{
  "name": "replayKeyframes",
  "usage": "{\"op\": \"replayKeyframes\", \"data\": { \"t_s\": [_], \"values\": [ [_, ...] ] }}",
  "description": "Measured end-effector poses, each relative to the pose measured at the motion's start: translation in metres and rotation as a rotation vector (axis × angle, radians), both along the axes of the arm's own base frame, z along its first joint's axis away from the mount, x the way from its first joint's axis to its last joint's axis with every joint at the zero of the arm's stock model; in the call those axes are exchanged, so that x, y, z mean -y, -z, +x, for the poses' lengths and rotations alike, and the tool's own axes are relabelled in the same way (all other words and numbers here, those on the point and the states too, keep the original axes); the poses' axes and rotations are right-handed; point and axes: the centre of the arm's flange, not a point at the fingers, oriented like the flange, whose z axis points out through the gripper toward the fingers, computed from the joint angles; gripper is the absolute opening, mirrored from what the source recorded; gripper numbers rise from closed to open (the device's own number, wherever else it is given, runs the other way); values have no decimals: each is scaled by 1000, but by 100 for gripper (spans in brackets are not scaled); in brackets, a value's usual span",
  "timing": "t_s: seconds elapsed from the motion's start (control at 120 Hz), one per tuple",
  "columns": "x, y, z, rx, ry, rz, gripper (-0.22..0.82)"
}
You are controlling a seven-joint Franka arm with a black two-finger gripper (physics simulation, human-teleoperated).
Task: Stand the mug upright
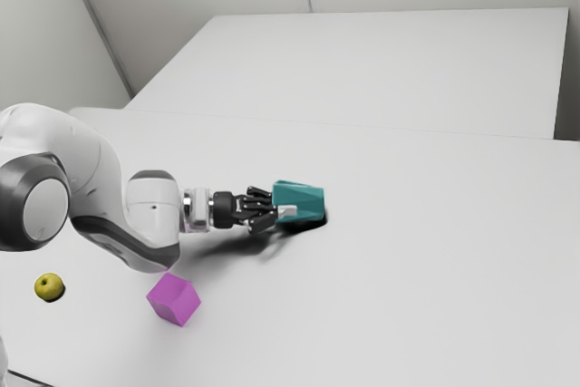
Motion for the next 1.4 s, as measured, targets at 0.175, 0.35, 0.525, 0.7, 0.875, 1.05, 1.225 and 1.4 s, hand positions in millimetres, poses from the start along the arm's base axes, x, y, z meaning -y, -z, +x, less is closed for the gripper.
{"op": "replayKeyframes", "data": {
  "t_s": [0.175, 0.35, 0.525, 0.7, 0.875, 1.05, 1.225, 1.4],
  "values": [
    [0, -5, 4, 17, 2, 4, -16],
    [-1, -39, 12, 65, 7, 30, -18],
    [-7, -89, 10, 53, 44, 162, -18],
    [-25, -133, 2, -19, 72, 362, -18],
    [-47, -166, -5, -149, 97, 597, -18],
    [-57, -183, -13, -317, 91, 810, -18],
    [-31, -182, -18, -472, 61, 961, -18],
    [-26, -177, -22, -629, -69, 973, -18]
  ]
}}
